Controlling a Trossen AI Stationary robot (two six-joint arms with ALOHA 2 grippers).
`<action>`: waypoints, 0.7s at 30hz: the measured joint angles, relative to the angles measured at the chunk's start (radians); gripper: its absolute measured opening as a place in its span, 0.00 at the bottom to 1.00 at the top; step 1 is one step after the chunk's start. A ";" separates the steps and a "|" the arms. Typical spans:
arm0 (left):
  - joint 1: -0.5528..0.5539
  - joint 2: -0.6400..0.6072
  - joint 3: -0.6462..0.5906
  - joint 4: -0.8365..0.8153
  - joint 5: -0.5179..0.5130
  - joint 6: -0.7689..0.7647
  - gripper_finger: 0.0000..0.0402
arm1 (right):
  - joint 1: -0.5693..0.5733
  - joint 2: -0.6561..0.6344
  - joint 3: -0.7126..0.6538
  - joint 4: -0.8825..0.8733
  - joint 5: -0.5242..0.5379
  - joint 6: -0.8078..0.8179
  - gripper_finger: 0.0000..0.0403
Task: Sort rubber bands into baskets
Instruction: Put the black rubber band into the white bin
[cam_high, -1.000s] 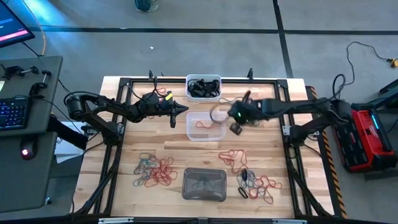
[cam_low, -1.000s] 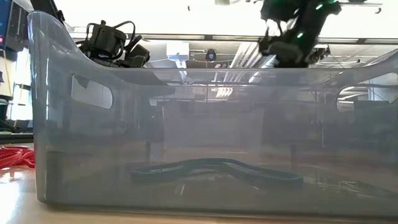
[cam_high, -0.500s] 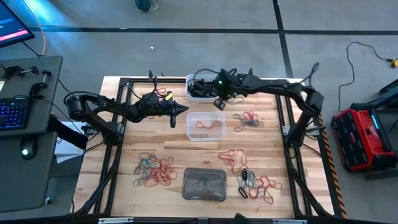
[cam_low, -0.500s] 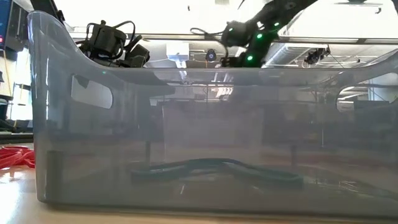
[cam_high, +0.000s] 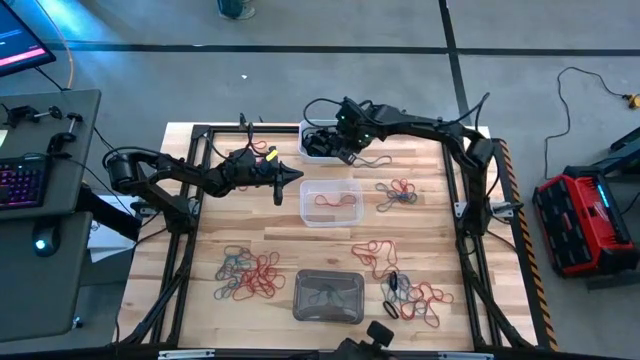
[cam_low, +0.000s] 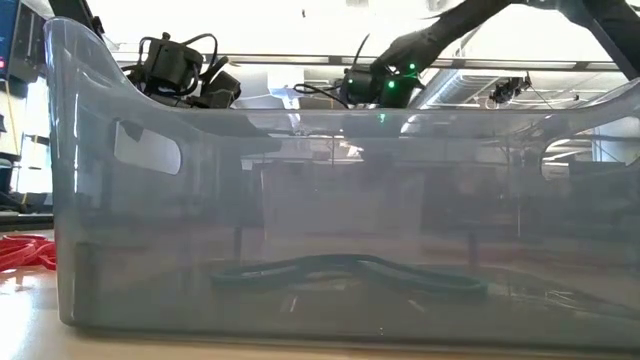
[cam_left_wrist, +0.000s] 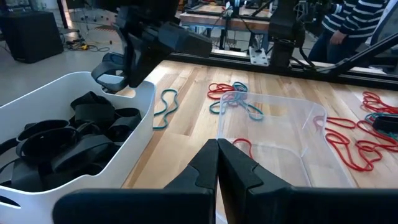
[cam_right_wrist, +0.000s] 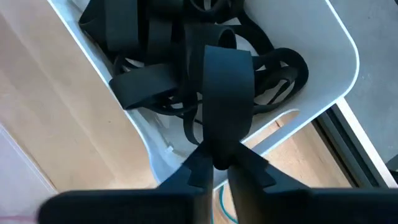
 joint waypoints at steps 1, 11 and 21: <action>0.000 0.000 0.000 0.000 0.000 0.000 0.00 | 0.000 0.000 0.000 0.000 0.000 0.000 0.12; 0.000 0.000 0.000 -0.001 0.000 0.000 0.00 | 0.000 0.000 0.000 -0.007 -0.001 -0.027 0.33; 0.000 0.000 0.000 -0.003 0.000 0.000 0.00 | 0.059 -0.049 -0.001 -0.072 0.006 -0.090 0.11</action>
